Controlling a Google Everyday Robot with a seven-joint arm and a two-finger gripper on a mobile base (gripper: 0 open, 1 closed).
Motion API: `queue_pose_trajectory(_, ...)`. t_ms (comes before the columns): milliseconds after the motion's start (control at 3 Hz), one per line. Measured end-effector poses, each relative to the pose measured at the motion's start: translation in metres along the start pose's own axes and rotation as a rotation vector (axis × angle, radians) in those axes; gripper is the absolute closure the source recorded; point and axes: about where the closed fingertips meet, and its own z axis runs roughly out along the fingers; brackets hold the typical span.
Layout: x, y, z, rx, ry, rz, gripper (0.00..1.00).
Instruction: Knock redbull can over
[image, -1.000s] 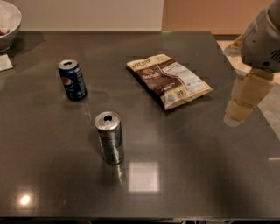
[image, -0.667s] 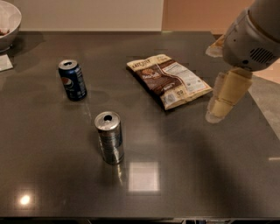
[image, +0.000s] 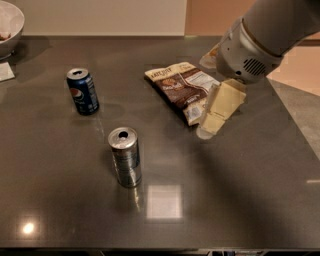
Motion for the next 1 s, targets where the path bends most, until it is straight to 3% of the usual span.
queue_pose_trajectory(1000,-0.060,0.028,0.051,-0.101,-0.158,-0.031,0.00)
